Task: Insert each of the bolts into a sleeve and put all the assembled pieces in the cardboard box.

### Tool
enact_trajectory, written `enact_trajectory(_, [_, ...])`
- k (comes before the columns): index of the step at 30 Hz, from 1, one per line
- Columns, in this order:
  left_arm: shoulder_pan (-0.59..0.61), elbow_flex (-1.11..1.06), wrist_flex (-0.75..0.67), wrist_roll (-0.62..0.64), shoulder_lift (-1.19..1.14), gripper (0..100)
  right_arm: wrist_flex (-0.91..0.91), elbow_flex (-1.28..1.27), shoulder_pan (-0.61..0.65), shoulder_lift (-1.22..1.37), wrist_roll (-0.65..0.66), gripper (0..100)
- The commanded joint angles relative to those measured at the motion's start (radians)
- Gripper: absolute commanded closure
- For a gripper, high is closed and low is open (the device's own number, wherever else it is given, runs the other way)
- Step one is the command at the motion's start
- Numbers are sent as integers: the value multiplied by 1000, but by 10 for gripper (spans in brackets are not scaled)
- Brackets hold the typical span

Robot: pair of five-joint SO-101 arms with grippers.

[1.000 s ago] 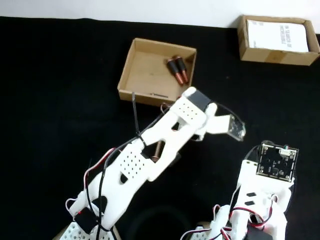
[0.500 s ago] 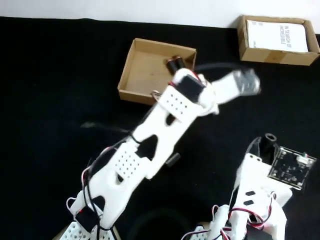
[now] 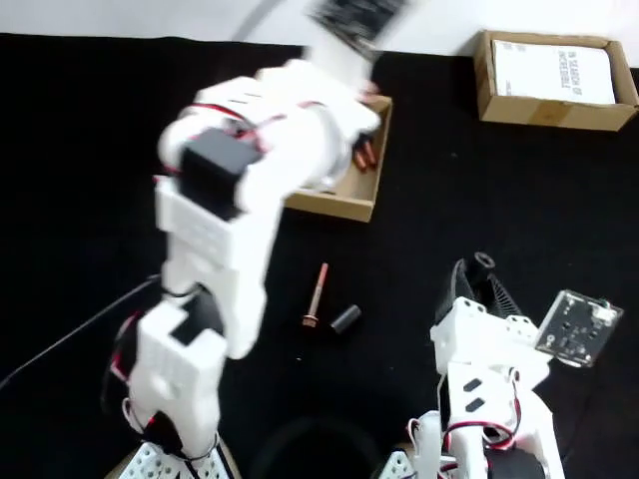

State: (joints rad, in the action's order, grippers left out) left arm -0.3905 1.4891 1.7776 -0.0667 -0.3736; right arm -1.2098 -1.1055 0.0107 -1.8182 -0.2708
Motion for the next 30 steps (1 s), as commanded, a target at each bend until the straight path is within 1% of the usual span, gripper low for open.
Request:
enact_trajectory(1, [128, -214, 3, 144, 173, 992, 16, -27, 13, -4, 2, 992])
enact_trajectory(4, [177, -507, 3, 198, 325, 992, 16, -35, 15, -4, -2, 992])
enact_trajectory(7, [177, -851, 0, 207, 516, 992, 16, -41, 18, -4, 3, 992])
enact_trajectory(9, [168, -1055, -3, 209, 653, 992, 16, -41, 68, -4, 3, 992])
enact_trajectory(11, [145, -1224, -5, 209, 776, 992, 15, -39, 150, -4, 3, 992])
enact_trajectory(13, [128, -1360, -31, 210, 892, 992, 16, -39, 216, -2, 3, 992])
enact_trajectory(16, [110, -1512, -110, 210, 1043, 992, 16, -41, 282, -2, 5, 992])
enact_trajectory(18, [90, -1598, -181, 226, 1130, 992, 15, -48, 331, -2, 6, 992])
enact_trajectory(19, [74, -1638, -222, 255, 1173, 992, 15, -64, 360, -2, 9, 992])
enact_trajectory(23, [7, -1779, -419, 384, 1296, 992, 18, -137, 458, -4, 121, 992])
enact_trajectory(27, [-51, -1920, -684, 512, 1340, 992, 25, -162, 479, -4, 147, 992])
enact_trajectory(30, [-61, -1986, -858, 571, 1342, 992, 25, -160, 476, -4, 147, 992])
